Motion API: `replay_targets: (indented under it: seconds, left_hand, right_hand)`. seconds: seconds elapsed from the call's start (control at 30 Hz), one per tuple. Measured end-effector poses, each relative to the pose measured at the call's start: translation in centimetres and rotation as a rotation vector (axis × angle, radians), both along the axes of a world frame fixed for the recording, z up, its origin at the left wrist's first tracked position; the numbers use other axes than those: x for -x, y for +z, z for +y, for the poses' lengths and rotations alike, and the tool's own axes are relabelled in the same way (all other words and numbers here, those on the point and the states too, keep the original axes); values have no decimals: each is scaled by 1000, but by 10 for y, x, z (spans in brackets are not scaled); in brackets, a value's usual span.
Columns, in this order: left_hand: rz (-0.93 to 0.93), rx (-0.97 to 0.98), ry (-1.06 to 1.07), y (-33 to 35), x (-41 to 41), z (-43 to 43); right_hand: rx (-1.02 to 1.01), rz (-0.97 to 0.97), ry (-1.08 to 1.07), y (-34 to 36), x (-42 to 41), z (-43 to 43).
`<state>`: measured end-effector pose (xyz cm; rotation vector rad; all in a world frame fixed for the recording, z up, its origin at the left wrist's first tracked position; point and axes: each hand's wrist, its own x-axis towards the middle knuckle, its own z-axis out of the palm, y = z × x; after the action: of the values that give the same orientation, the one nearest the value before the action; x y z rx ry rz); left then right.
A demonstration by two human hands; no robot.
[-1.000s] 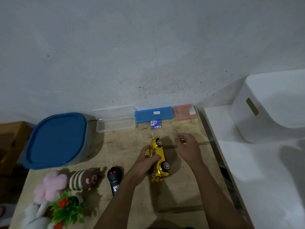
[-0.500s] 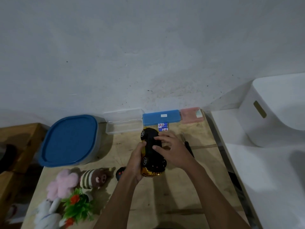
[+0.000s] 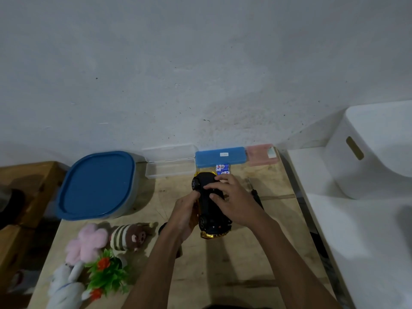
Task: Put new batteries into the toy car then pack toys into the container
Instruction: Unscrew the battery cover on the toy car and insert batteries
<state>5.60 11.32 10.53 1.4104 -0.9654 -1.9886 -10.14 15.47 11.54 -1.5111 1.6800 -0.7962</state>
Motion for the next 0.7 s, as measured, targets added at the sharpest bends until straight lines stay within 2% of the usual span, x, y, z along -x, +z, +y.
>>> replay_targets:
  seconds: [0.47, 0.7]
  left_hand:
    - [53, 24, -33, 3, 0, 0]
    - [125, 23, -36, 2, -2, -1]
  right_hand:
    - [-82, 20, 56, 14, 0, -10]
    - [-67, -53, 37, 13, 0, -12]
